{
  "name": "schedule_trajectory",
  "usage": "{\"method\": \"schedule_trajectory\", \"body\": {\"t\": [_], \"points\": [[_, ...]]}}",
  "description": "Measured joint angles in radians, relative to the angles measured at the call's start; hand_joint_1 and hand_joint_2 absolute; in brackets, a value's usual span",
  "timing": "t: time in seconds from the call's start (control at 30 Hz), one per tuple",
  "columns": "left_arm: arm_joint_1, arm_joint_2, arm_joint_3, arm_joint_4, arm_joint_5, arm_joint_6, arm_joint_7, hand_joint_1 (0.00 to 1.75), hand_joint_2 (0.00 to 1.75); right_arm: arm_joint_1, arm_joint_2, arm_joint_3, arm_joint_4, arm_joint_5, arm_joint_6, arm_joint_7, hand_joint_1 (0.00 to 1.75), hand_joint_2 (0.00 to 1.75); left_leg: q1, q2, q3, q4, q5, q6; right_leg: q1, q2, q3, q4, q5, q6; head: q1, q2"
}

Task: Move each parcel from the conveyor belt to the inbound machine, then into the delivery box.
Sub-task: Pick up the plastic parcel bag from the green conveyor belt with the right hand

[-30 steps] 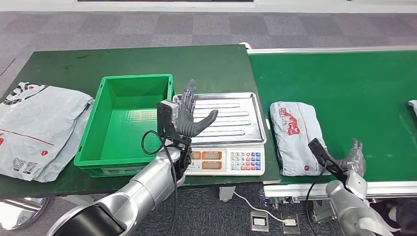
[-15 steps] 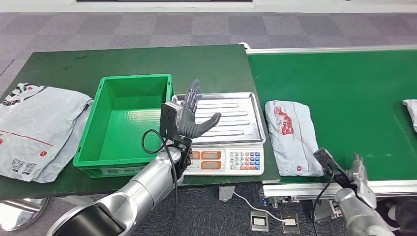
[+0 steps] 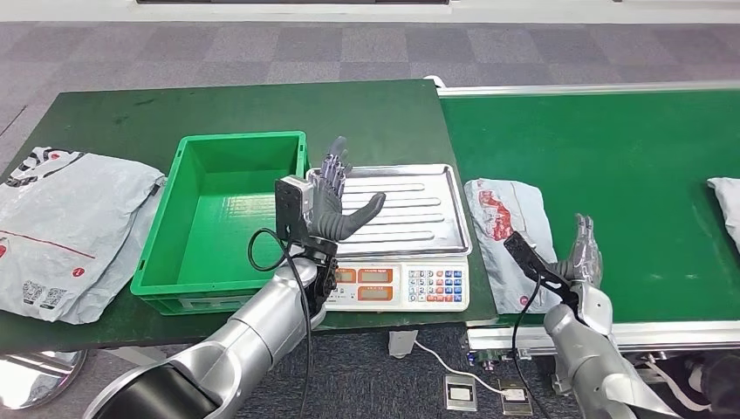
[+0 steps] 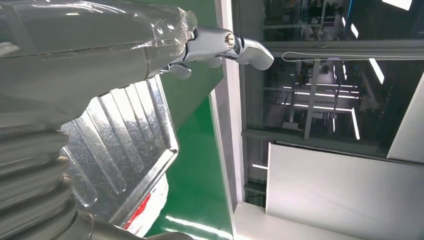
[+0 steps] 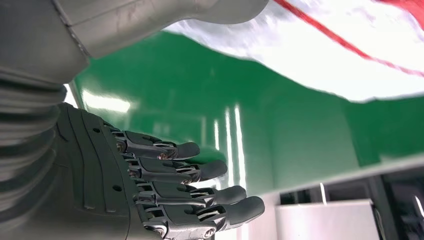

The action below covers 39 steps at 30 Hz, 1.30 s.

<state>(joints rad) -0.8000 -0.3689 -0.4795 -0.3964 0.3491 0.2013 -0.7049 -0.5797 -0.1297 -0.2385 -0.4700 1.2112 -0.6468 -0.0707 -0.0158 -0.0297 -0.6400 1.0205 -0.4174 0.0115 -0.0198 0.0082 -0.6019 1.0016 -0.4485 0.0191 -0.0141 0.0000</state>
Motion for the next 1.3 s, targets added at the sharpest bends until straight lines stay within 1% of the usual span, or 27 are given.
{"method": "schedule_trajectory", "body": {"t": [0.07, 0.13, 0.2, 0.3, 0.37, 0.5, 0.57, 0.6, 0.63, 0.7, 0.73, 0.8, 0.9, 1.3], "points": [[0.000, 0.000, 0.000, -0.002, 0.010, 0.001, 0.000, 0.00, 1.75, -0.004, 0.000, 0.013, 0.000, -0.021, -0.013, -0.014, 0.00, 1.75, 0.000, 0.000, 0.000, 0.000, 0.000, 0.000, 0.000, 0.000, 0.000, 0.000, 0.000, 0.000, 0.000, 0.000], [0.001, 0.000, 0.000, -0.003, 0.017, 0.002, 0.000, 0.00, 1.75, -0.009, 0.000, 0.024, 0.001, -0.038, 0.014, -0.015, 0.00, 1.75, 0.000, 0.000, 0.000, 0.000, 0.000, 0.000, 0.000, 0.000, 0.000, 0.000, 0.000, 0.000, 0.000, 0.000], [0.001, 0.000, 0.000, -0.003, 0.020, 0.000, 0.000, 0.00, 1.75, -0.018, 0.000, 0.040, 0.004, -0.044, 0.097, 0.015, 0.00, 1.75, 0.000, 0.000, 0.000, 0.000, 0.000, 0.000, 0.000, 0.000, 0.000, 0.000, 0.000, 0.000, 0.000, 0.000], [0.001, 0.000, 0.000, -0.003, 0.028, -0.007, 0.000, 0.00, 1.75, -0.032, -0.002, 0.078, 0.019, -0.029, 0.270, 0.090, 0.00, 1.75, 0.000, 0.000, 0.000, 0.000, 0.000, 0.000, 0.000, 0.000, 0.000, 0.000, 0.000, 0.000, 0.000, 0.000], [0.001, 0.000, 0.000, -0.003, 0.030, -0.014, 0.000, 0.00, 1.75, -0.038, -0.004, 0.104, 0.030, -0.026, 0.360, 0.117, 0.00, 1.75, 0.000, 0.000, 0.000, 0.000, 0.000, 0.000, 0.000, 0.000, 0.000, 0.000, 0.000, 0.000, 0.000, 0.000], [0.001, 0.000, 0.000, -0.003, 0.029, -0.019, 0.000, 0.00, 1.75, -0.049, -0.010, 0.138, 0.047, -0.023, 0.438, 0.131, 0.00, 1.75, 0.000, 0.000, 0.000, 0.000, 0.000, 0.000, 0.000, 0.000, 0.000, 0.000, 0.000, 0.000, 0.000, 0.000], [0.001, 0.000, 0.000, -0.003, 0.019, -0.019, 0.000, 0.00, 1.75, -0.062, -0.017, 0.156, 0.061, -0.011, 0.539, 0.126, 0.00, 1.75, 0.000, 0.000, 0.000, 0.000, 0.000, 0.000, 0.000, 0.001, 0.000, 0.000, 0.000, 0.000, 0.000, 0.000], [0.001, 0.000, 0.000, -0.003, 0.010, -0.019, 0.000, 0.00, 1.75, -0.070, -0.022, 0.170, 0.069, -0.004, 0.604, 0.123, 0.39, 1.75, 0.000, 0.000, 0.000, 0.000, 0.000, 0.000, 0.000, 0.001, 0.000, 0.000, 0.000, 0.000, 0.000, 0.000], [0.001, 0.000, 0.000, -0.003, 0.001, -0.019, 0.000, 0.00, 1.75, -0.079, -0.028, 0.186, 0.078, 0.001, 0.660, 0.119, 0.82, 1.75, 0.000, 0.000, 0.000, 0.000, 0.000, 0.000, 0.000, 0.001, 0.000, 0.000, 0.000, 0.000, 0.000, 0.000], [0.001, 0.002, 0.002, -0.003, -0.023, -0.020, 0.000, 0.00, 1.75, -0.096, -0.037, 0.214, 0.089, 0.004, 0.719, 0.112, 1.70, 1.75, 0.000, 0.000, 0.000, 0.000, 0.000, 0.000, 0.000, 0.000, 0.000, 0.000, 0.000, 0.000, 0.000, 0.000], [0.001, 0.002, 0.007, -0.003, -0.040, -0.021, 0.000, 0.00, 1.75, -0.103, -0.040, 0.225, 0.093, 0.002, 0.734, 0.108, 1.75, 1.75, 0.000, 0.000, 0.000, 0.000, 0.000, 0.000, 0.000, 0.000, 0.000, 0.000, 0.000, 0.000, 0.000, 0.000], [0.004, 0.003, 0.024, -0.004, -0.076, -0.029, 0.000, 0.00, 1.75, -0.114, -0.043, 0.246, 0.096, -0.003, 0.755, 0.101, 1.75, 1.75, 0.000, 0.001, 0.000, 0.000, 0.000, 0.000, 0.000, 0.001, 0.000, 0.000, 0.000, 0.000, 0.000, 0.000], [0.011, 0.004, 0.059, -0.009, -0.105, -0.035, 0.000, 0.00, 1.75, -0.127, -0.043, 0.271, 0.098, -0.014, 0.761, 0.099, 1.75, 1.75, 0.000, 0.002, 0.001, 0.000, 0.000, 0.000, 0.000, 0.001, 0.000, 0.000, 0.000, 0.000, 0.000, 0.000], [0.025, 0.005, 0.173, -0.025, -0.188, -0.037, 0.000, 0.00, 1.75, -0.140, -0.034, 0.315, 0.099, -0.053, 0.707, 0.120, 1.75, 1.75, 0.000, 0.001, 0.000, 0.000, 0.000, 0.000, 0.000, 0.001, 0.000, 0.000, 0.000, 0.000, 0.000, 0.000]]}}
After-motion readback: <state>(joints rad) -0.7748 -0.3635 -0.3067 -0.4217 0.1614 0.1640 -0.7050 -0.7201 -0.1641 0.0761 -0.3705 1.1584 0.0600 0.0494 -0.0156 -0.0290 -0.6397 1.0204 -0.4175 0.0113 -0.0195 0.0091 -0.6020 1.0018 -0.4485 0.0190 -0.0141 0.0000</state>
